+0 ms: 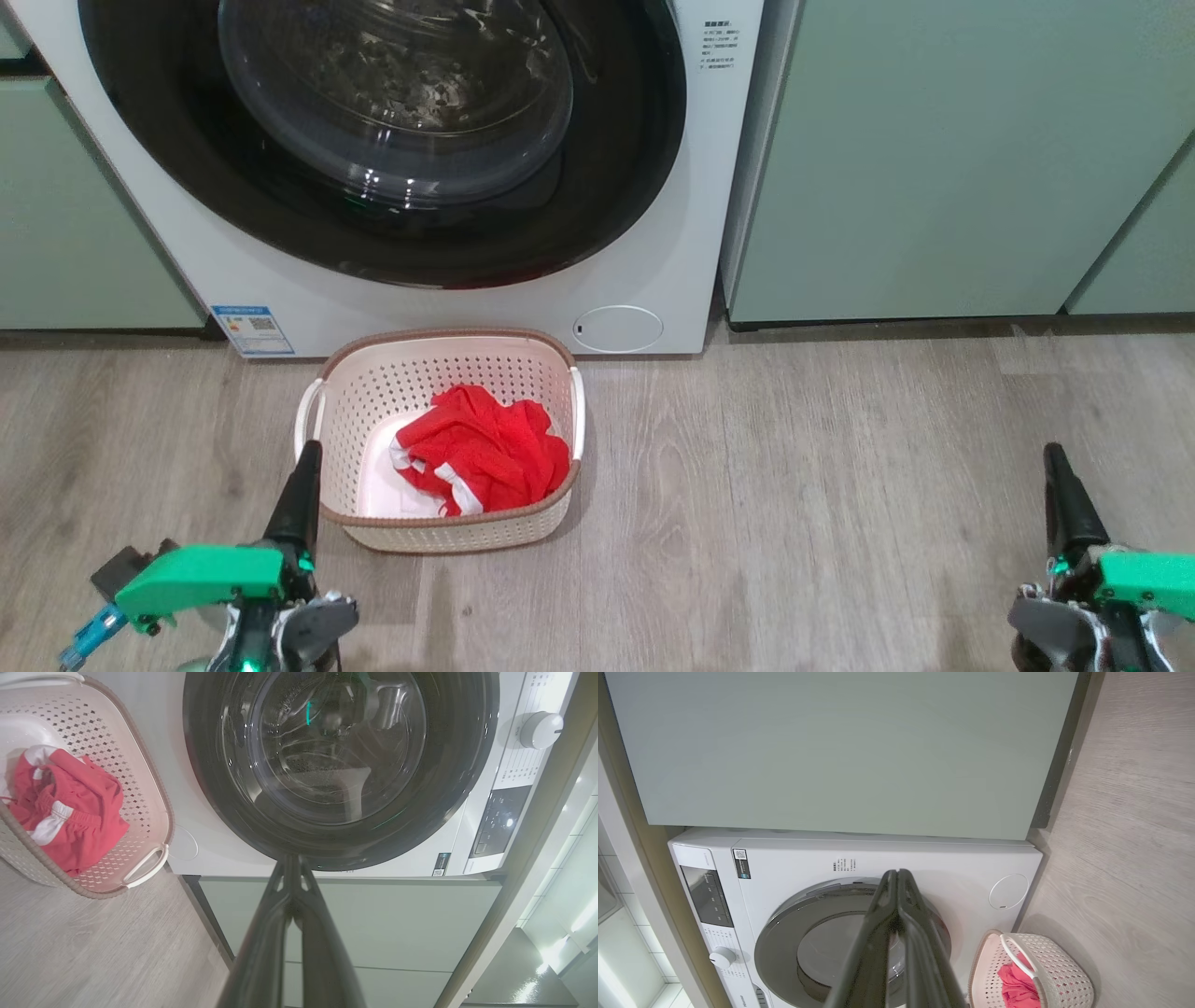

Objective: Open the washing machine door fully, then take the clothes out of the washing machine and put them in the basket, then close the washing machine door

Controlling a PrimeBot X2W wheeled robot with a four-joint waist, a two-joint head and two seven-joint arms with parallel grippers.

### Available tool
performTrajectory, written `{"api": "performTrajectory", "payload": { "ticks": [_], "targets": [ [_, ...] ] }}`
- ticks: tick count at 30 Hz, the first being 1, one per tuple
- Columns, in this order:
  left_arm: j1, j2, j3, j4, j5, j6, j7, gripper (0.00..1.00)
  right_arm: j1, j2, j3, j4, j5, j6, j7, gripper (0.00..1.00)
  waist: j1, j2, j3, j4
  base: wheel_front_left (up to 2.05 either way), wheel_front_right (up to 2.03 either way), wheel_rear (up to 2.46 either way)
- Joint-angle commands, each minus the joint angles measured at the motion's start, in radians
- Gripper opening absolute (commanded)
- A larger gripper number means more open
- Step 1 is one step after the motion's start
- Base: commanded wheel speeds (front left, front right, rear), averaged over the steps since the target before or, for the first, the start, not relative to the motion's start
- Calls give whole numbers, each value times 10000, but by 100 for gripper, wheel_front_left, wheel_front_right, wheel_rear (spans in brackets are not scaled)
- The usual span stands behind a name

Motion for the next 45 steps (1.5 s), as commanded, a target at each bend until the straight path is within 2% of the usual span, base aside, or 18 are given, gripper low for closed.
{"api": "performTrajectory", "payload": {
  "ticks": [1,5,45],
  "targets": [
    [-595,-3,368,-457,-305,7,135,0,-527,-77,158,-406,349,-5,121,0,0,0,10,1,0,0,0],
    [-613,-38,416,-553,-654,8,240,0,-561,-77,137,-437,741,-6,227,0,0,0,32,2,0,0,0],
    [-613,-38,413,-554,-656,8,239,0,-561,-77,139,-437,742,-6,226,0,0,0,32,2,0,0,0]
  ]
}}
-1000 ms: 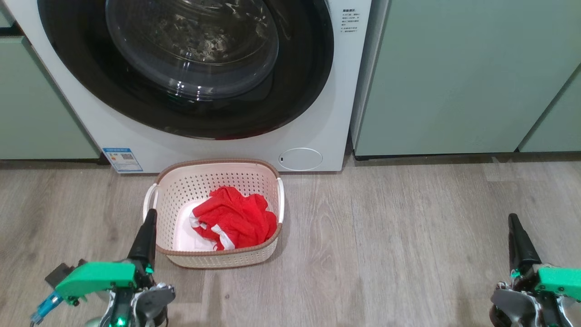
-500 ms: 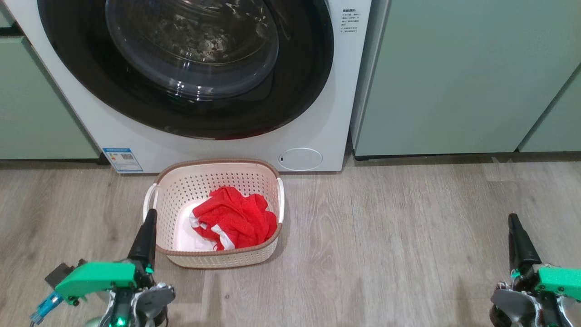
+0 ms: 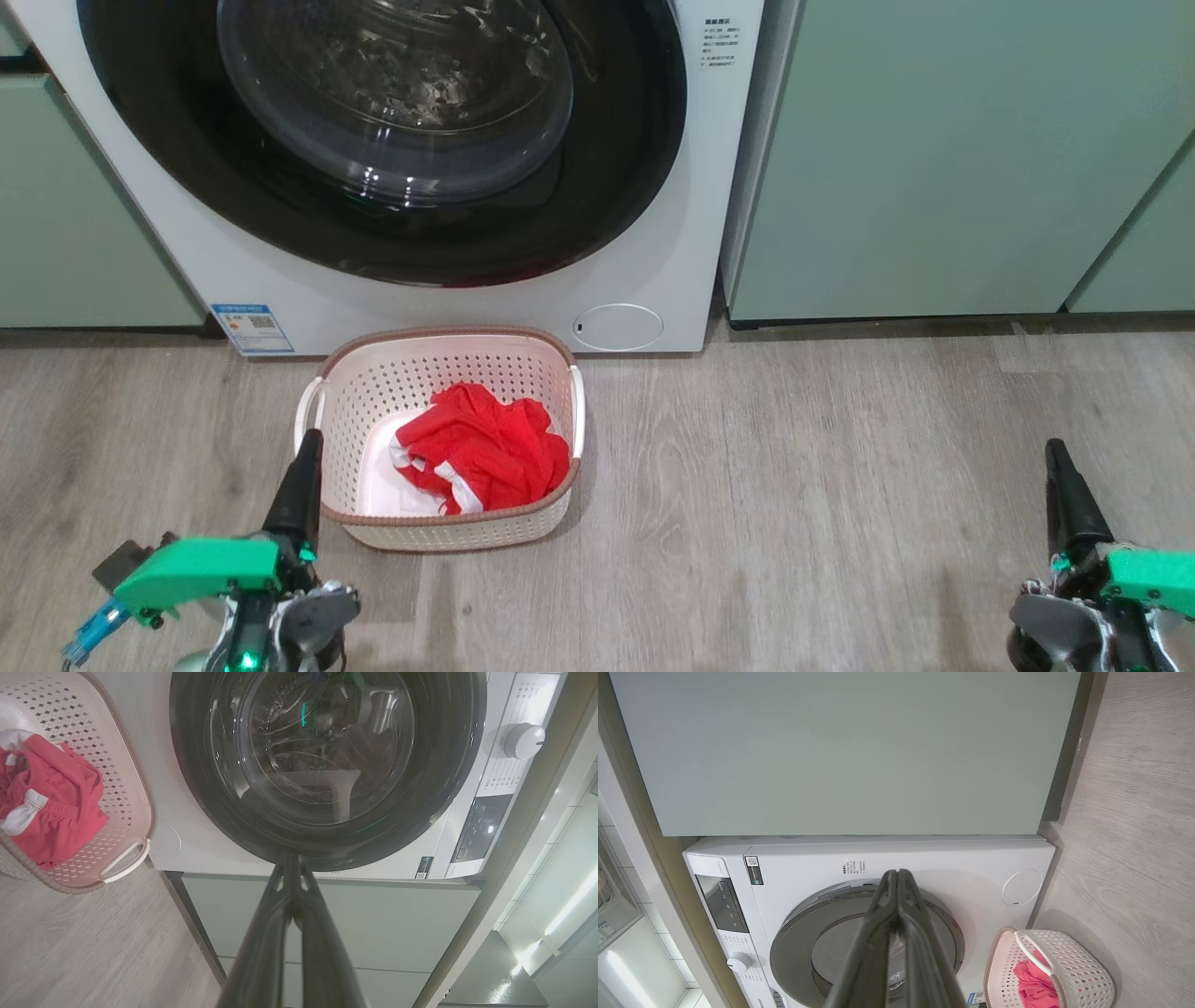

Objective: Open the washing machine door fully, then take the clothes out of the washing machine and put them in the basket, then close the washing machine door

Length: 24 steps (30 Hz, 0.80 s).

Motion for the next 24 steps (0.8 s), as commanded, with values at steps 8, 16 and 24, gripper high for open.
{"api": "performTrajectory", "payload": {
  "ticks": [8,16,24],
  "targets": [
    [-528,51,325,-351,-39,8,62,0,-449,-77,204,-408,57,-6,59,0,0,0,0,0,0,0,0],
    [-528,51,325,-351,-39,8,62,0,-449,-77,204,-409,58,-6,59,0,0,0,0,0,0,0,0],
    [-528,51,324,-351,-39,8,62,0,-449,-77,204,-409,58,-6,59,0,0,0,0,0,0,0,0]
  ]
}}
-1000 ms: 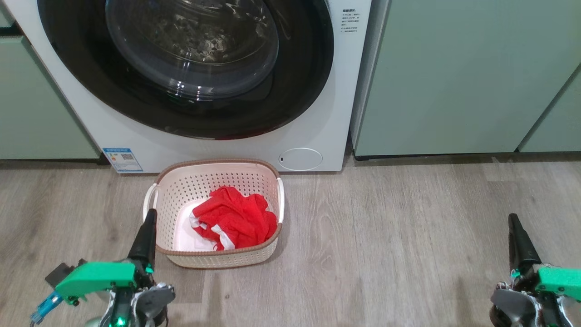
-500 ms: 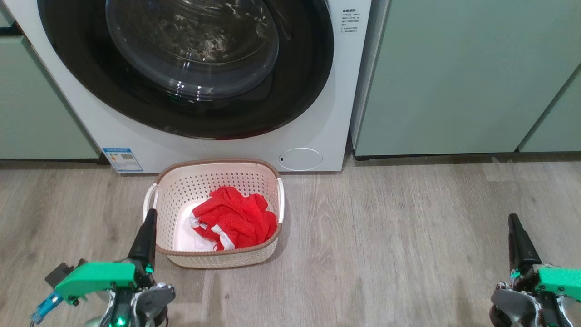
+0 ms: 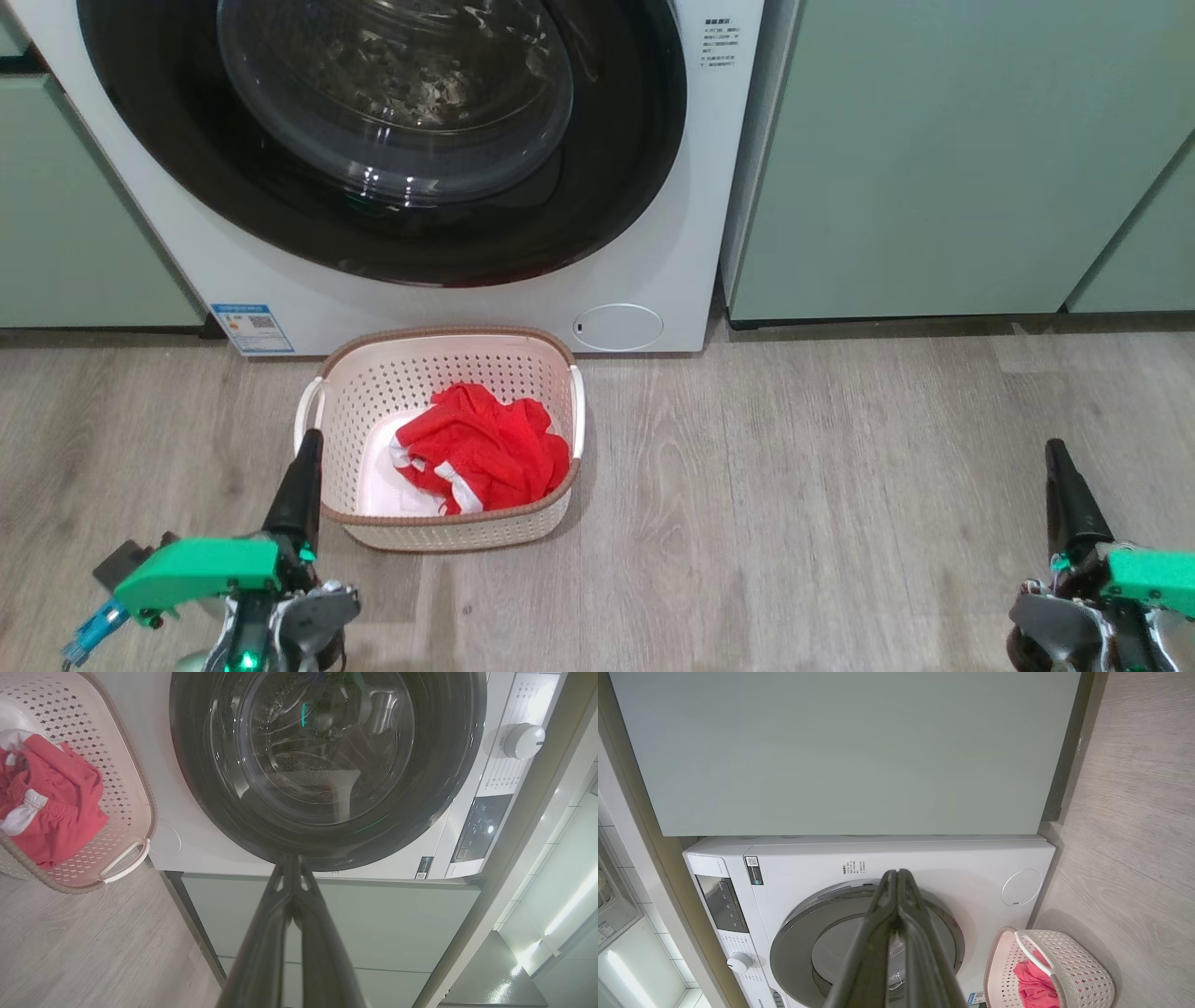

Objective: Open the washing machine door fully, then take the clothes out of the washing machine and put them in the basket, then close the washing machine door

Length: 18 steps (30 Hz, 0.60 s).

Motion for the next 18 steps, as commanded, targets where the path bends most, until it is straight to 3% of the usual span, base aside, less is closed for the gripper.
{"api": "performTrajectory", "payload": {
  "ticks": [1,18],
  "targets": [
    [-528,51,324,-351,-39,8,62,0,-449,-77,204,-409,58,-6,59,0,0,0,0,0,0,0,0],
    [-528,51,324,-351,-40,8,61,0,-449,-77,205,-409,58,-6,58,0,0,0,0,0,0,0,0]
  ]
}}
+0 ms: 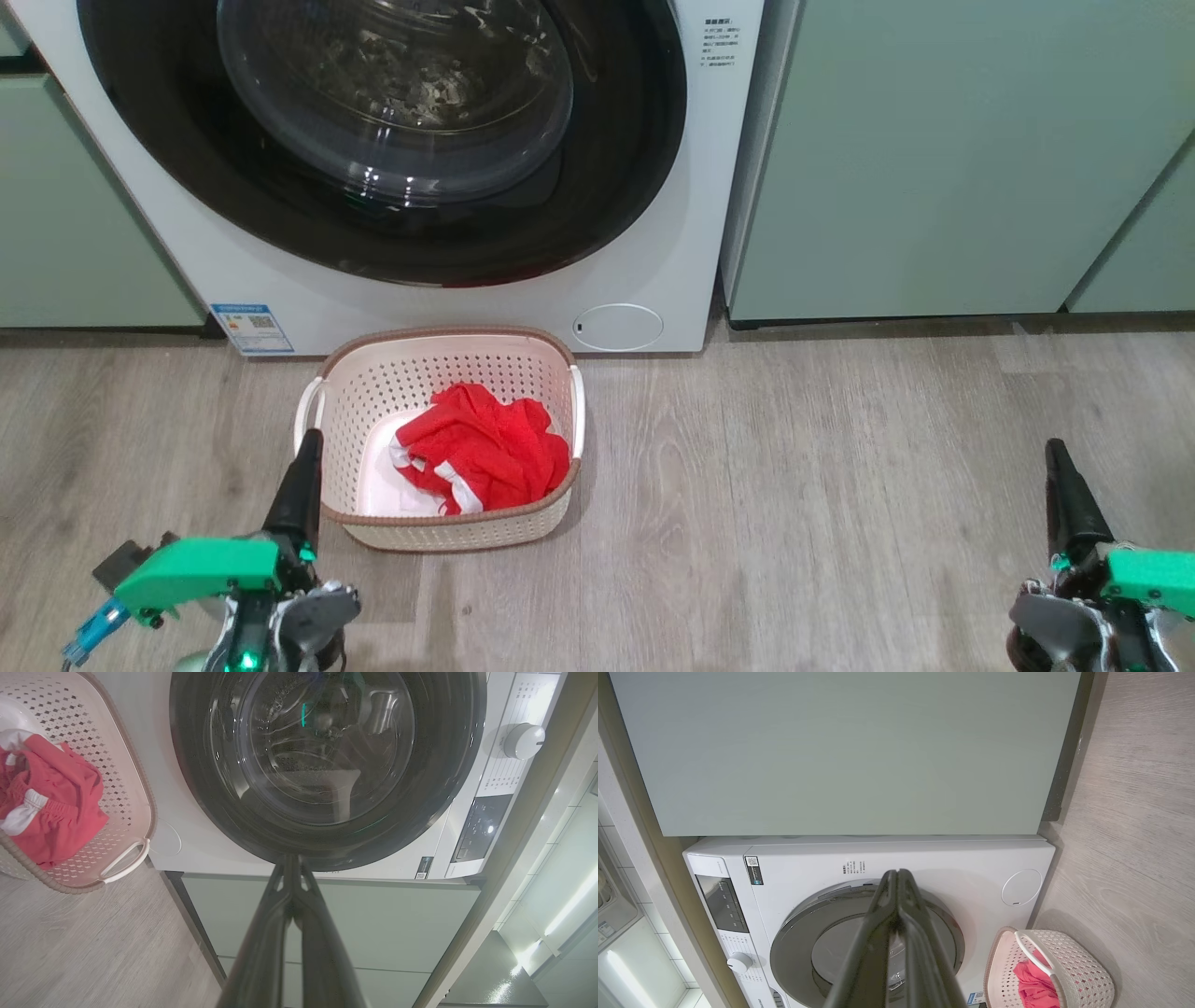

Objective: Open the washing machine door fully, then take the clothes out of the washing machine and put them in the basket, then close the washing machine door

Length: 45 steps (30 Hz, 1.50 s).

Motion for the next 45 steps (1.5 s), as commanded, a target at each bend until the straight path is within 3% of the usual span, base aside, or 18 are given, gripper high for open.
{"api": "performTrajectory", "payload": {
  "ticks": [1,45],
  "targets": [
    [-527,51,324,-351,-40,8,61,0,-449,-77,205,-409,58,-6,58,0,0,0,0,0,0,0,0],
    [-527,51,323,-351,-41,8,60,0,-449,-77,205,-409,59,-6,58,0,0,0,0,0,0,0,0]
  ]
}}
